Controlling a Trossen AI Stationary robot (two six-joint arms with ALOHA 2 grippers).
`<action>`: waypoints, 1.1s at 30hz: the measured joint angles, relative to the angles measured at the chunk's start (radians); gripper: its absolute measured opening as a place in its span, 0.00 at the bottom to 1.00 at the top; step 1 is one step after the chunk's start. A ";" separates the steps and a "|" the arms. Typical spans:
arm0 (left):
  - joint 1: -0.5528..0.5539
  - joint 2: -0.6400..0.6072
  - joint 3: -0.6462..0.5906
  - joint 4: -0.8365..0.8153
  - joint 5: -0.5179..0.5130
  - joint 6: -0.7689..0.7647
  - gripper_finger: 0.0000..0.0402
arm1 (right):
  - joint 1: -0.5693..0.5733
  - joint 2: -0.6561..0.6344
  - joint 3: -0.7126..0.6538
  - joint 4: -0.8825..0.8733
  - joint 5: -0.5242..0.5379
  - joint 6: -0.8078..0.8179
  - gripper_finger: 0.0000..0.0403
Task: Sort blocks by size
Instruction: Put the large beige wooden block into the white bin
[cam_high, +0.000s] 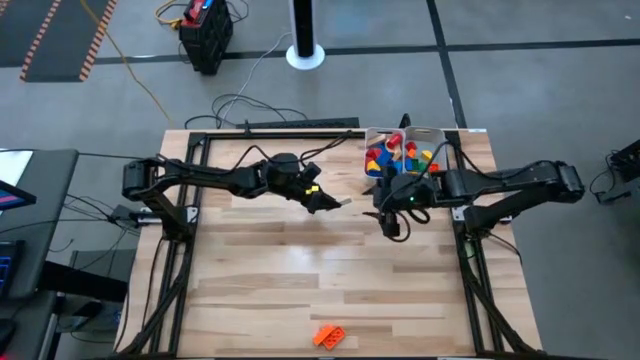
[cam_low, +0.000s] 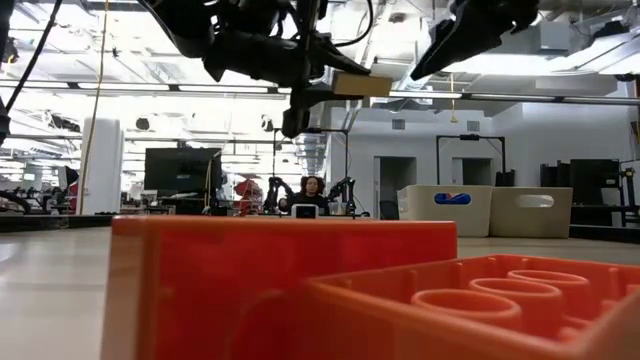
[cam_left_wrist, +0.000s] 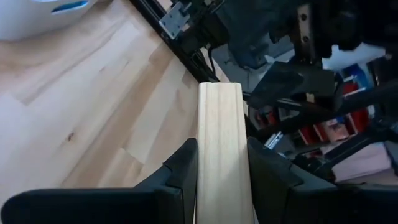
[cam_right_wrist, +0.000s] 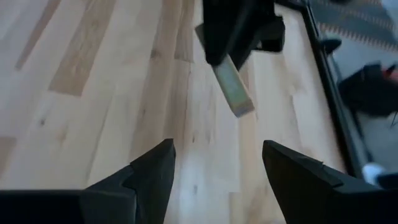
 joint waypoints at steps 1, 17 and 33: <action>0.000 0.000 0.000 0.000 -0.001 -0.016 0.25 | -0.003 0.000 0.000 0.005 -0.002 -0.042 0.67; -0.007 0.011 0.155 -0.214 -0.075 -0.028 0.26 | -0.060 0.070 0.000 0.073 0.012 -0.208 0.67; -0.007 0.011 0.160 -0.210 -0.090 -0.029 0.26 | -0.090 0.084 0.001 0.179 -0.045 -0.311 0.63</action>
